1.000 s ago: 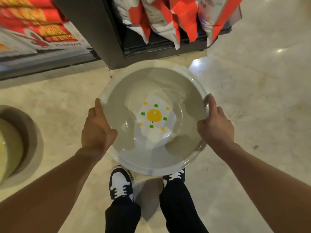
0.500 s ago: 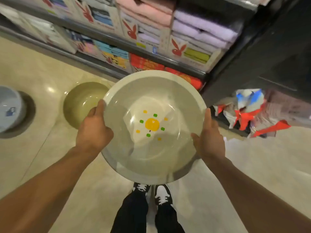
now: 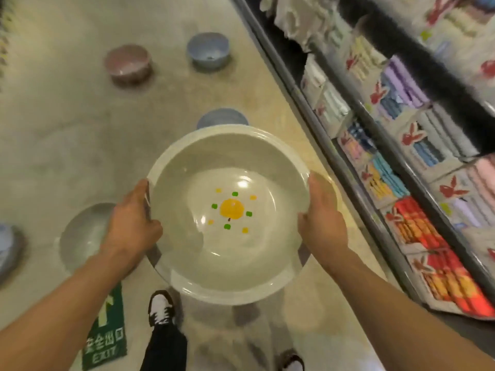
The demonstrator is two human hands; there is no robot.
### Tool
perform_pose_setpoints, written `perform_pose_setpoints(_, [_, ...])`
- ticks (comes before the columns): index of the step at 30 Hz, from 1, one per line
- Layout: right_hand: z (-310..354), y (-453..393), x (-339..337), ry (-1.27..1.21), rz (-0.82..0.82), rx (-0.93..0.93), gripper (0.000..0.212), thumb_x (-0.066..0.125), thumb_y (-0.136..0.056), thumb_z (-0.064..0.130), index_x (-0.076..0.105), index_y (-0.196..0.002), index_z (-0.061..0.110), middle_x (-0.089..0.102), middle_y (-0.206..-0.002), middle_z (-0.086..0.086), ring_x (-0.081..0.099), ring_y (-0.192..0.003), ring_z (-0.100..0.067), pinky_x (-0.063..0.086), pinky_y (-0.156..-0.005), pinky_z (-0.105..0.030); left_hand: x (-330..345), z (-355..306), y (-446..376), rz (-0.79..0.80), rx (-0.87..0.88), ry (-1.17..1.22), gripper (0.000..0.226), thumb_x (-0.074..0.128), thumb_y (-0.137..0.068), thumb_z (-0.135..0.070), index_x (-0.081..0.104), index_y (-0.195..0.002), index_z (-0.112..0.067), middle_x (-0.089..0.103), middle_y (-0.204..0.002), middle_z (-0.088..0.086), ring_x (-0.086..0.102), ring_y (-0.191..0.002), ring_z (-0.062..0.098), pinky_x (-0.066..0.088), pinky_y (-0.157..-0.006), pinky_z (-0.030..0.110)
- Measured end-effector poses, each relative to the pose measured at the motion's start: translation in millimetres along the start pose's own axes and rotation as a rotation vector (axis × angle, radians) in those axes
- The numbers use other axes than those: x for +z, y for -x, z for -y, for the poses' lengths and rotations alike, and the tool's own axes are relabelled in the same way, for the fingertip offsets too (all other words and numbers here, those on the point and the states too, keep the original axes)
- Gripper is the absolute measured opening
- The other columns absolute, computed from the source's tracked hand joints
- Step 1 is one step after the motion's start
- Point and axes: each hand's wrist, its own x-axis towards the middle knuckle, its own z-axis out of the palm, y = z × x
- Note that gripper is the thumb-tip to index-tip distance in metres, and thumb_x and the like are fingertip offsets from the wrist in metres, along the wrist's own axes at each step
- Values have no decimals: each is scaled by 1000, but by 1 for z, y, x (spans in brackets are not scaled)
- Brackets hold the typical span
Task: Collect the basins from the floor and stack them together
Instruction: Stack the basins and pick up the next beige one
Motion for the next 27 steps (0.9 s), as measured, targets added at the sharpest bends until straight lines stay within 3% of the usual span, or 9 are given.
perform_pose_setpoints(3, [77, -22, 54, 21, 110, -126, 75, 53, -88, 22, 16, -150, 41, 45, -139, 1, 61, -101, -29, 54, -77, -49, -36, 78, -10, -54, -109, 30, 72, 71, -65, 1, 45, -126, -28, 51, -75, -16, 52, -62, 3, 35, -45, 15])
perform_pose_setpoints(6, [148, -37, 118, 113, 187, -242, 78, 52, -83, 21, 15, -149, 42, 44, -132, -3, 59, -88, -29, 44, -64, -38, -66, 159, -26, -66, -181, 74, 73, 66, -62, -3, 46, -129, -26, 59, -82, -2, 60, -68, 19, 44, -52, 23])
perform_pose_setpoints(8, [190, -47, 165, 162, 229, -279, 78, 51, -85, 18, 15, -150, 39, 42, -135, -4, 59, -85, -30, 40, -63, -36, -80, 212, -36, -82, -271, 138, 80, 63, -64, -3, 42, -137, -26, 65, -106, 11, 65, -88, 34, 55, -73, 37])
perform_pose_setpoints(9, [211, -51, 190, 189, 248, -294, 77, 51, -86, 16, 16, -151, 36, 41, -138, -5, 60, -87, -32, 41, -62, -36, -84, 240, -40, -96, -319, 158, 87, 64, -67, -2, 36, -146, -23, 63, -121, 14, 62, -102, 37, 51, -86, 37])
perform_pose_setpoints(11, [249, -58, 240, 228, 292, -333, 75, 51, -87, 14, 18, -153, 31, 38, -142, -6, 60, -93, -34, 46, -63, -38, -88, 292, -48, -106, -384, 201, 96, 67, -70, 2, 26, -154, -18, 53, -139, 17, 55, -117, 36, 41, -90, 32])
perform_pose_setpoints(14, [296, -69, 313, 283, 346, -399, 76, 52, -87, 9, 19, -154, 28, 38, -145, -4, 59, -96, -33, 47, -63, -36, -85, 363, -58, -68, -490, 202, 94, 66, -74, 1, 22, -155, -16, 53, -137, 19, 57, -108, 33, 42, -83, 32])
perform_pose_setpoints(19, [336, -84, 430, 345, 458, -503, 75, 49, -87, 8, 21, -154, 28, 40, -144, -4, 59, -90, -32, 44, -60, -34, -53, 460, -61, -65, -633, 279, 90, 66, -79, 2, 22, -155, -14, 50, -139, 18, 51, -121, 35, 43, -97, 42])
perform_pose_setpoints(23, [340, -90, 522, 396, 535, -574, 77, 49, -87, 5, 20, -154, 31, 34, -154, -5, 62, -96, -37, 54, -70, -42, -8, 517, -56, -95, -723, 259, 88, 66, -80, 7, 22, -155, -8, 48, -140, 23, 50, -122, 38, 40, -101, 42])
perform_pose_setpoints(27, [325, -95, 602, 439, 601, -633, 76, 47, -87, 6, 21, -154, 30, 29, -159, -4, 63, -84, -41, 51, -68, -39, 39, 566, -56, -97, -795, 218, 85, 67, -78, 7, 29, -152, -10, 56, -126, 28, 57, -107, 42, 46, -91, 45])
